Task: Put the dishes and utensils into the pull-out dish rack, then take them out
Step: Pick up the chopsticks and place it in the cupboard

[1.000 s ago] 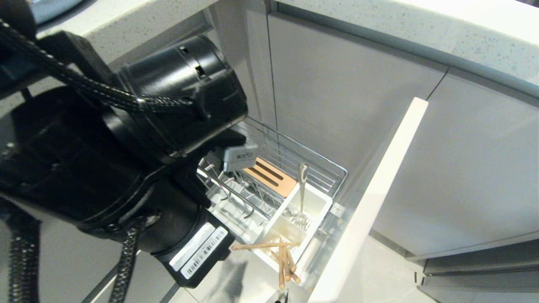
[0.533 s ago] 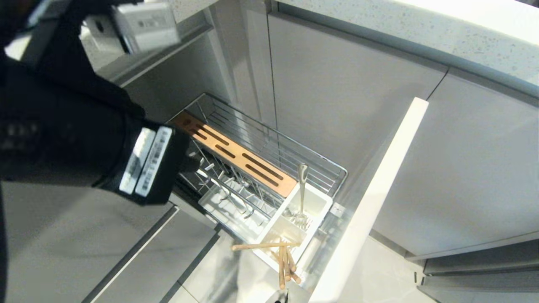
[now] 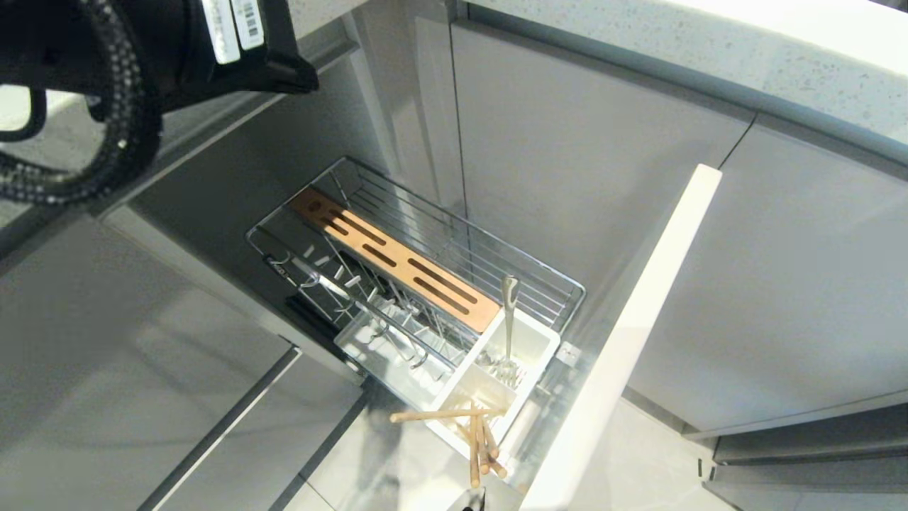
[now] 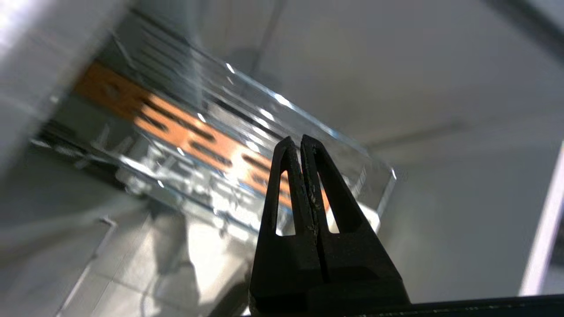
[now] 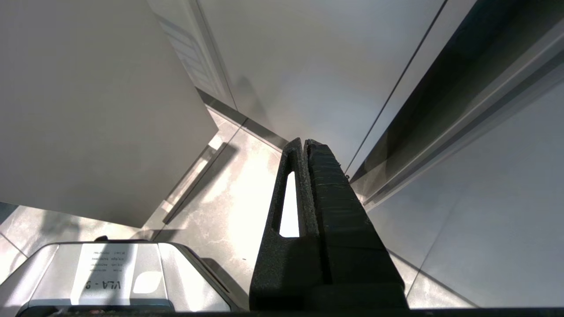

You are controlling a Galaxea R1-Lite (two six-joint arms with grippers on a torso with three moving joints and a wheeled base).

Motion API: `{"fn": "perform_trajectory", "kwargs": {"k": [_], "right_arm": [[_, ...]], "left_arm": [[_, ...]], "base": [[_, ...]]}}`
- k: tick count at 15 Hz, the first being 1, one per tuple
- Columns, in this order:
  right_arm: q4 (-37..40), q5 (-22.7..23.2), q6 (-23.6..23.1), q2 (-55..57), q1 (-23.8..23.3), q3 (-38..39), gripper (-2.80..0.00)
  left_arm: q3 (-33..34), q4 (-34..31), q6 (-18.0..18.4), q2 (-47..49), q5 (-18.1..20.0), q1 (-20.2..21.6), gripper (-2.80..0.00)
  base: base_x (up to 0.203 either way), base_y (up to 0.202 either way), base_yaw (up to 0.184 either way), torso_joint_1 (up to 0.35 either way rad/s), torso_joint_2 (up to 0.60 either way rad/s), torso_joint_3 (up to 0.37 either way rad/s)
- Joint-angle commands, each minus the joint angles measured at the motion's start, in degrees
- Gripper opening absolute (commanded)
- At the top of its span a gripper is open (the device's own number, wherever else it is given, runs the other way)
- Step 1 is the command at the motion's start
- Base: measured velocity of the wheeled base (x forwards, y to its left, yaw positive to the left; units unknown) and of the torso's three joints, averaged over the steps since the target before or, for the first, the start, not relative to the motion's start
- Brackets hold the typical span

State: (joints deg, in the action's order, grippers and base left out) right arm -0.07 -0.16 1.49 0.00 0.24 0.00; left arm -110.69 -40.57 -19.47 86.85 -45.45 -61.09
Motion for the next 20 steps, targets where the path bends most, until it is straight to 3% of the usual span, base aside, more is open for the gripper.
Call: {"fn": "perform_trajectory", "kwargs": {"k": [1, 4, 10, 14, 20], "right_arm": [[0.0, 0.0, 0.0, 0.0, 0.0, 0.0, -2.80], [0.0, 0.0, 0.0, 0.0, 0.0, 0.0, -2.80], [0.0, 0.1, 0.0, 0.0, 0.0, 0.1, -2.80], [0.0, 0.1, 0.0, 0.0, 0.0, 0.1, -2.80], [0.0, 0.0, 0.0, 0.0, 0.0, 0.1, -2.80]], "left_arm": [[-0.3, 2.5, 1.5, -0.2, -0.2, 4.0, -2.80], [-0.7, 12.2, 10.2, -0.4, -0.1, 10.2, -2.80], [-0.6, 31.3, 22.1, -1.5, 1.2, 11.1, -2.80], [-0.7, 34.2, 25.0, -1.7, -2.4, 11.9, -2.80], [-0.7, 34.1, 25.7, -3.7, 0.0, 25.6, -2.80]], "base": [[0.000, 0.000, 0.000, 0.000, 0.00, 0.000], [0.000, 0.000, 0.000, 0.000, 0.00, 0.000], [0.000, 0.000, 0.000, 0.000, 0.00, 0.000], [0.000, 0.000, 0.000, 0.000, 0.00, 0.000], [0.000, 0.000, 0.000, 0.000, 0.00, 0.000]]}}
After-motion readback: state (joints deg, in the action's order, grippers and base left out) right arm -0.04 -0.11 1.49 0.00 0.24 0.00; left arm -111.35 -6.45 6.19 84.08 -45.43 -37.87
